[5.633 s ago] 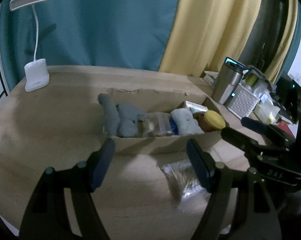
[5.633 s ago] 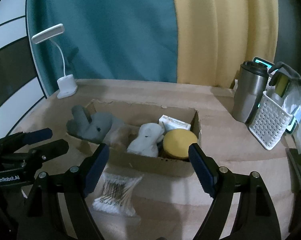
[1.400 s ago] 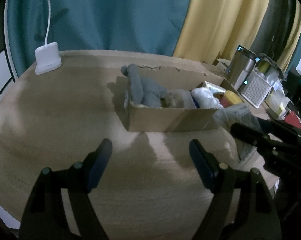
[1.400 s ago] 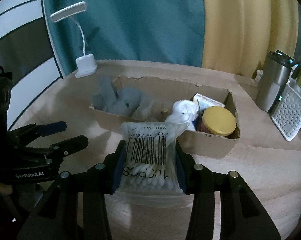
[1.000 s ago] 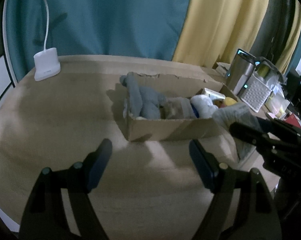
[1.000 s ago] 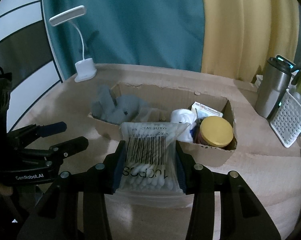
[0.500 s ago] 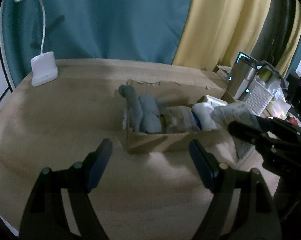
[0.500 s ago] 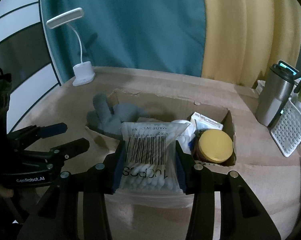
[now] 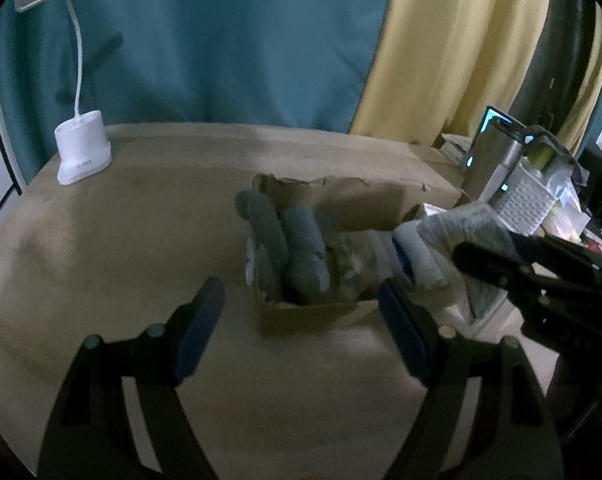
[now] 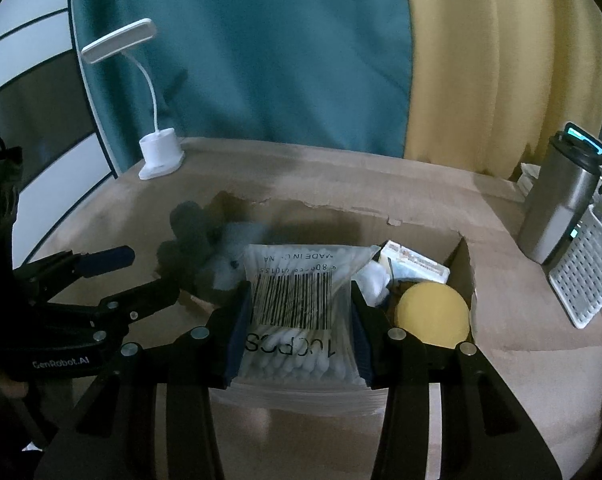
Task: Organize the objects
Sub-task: 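Lift the swab bag with the right tool and carry it over the box, then lower the swab bag into the box with the right tool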
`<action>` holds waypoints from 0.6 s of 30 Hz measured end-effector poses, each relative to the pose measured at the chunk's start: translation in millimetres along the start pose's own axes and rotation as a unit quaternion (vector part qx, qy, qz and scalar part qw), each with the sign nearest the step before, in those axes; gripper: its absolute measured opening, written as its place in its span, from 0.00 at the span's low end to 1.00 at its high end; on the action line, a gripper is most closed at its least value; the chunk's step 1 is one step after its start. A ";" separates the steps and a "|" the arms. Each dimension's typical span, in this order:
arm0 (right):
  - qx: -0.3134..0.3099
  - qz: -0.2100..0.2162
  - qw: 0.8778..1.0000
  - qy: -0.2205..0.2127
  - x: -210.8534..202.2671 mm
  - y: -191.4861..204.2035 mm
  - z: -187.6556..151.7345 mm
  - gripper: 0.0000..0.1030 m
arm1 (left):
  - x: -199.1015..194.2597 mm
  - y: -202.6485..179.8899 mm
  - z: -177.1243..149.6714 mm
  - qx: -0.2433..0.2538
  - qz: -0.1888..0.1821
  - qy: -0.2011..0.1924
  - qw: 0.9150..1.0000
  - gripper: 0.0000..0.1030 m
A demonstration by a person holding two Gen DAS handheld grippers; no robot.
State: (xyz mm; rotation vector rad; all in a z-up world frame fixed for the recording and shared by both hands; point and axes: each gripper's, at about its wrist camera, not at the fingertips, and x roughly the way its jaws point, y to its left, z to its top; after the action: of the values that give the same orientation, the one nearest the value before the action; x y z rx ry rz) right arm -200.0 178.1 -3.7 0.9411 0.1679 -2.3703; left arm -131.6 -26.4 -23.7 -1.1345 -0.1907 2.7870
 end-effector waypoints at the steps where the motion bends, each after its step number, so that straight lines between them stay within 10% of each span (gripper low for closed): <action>1: 0.000 0.001 1.000 0.000 1.6 -1.3 1.0 0.46 | 0.9 0.1 1.0 0.000 0.001 0.000 1.000 0.78; 18: 0.011 0.011 1.000 0.005 36.6 -22.3 17.5 0.46 | 32.0 4.8 20.4 0.005 0.017 0.009 1.000 0.78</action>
State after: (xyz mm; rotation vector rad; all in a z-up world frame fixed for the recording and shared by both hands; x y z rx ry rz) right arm -244.1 173.8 -17.0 0.9617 0.1345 -2.3521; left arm -168.9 -27.3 -31.9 -1.1716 -0.1563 2.8025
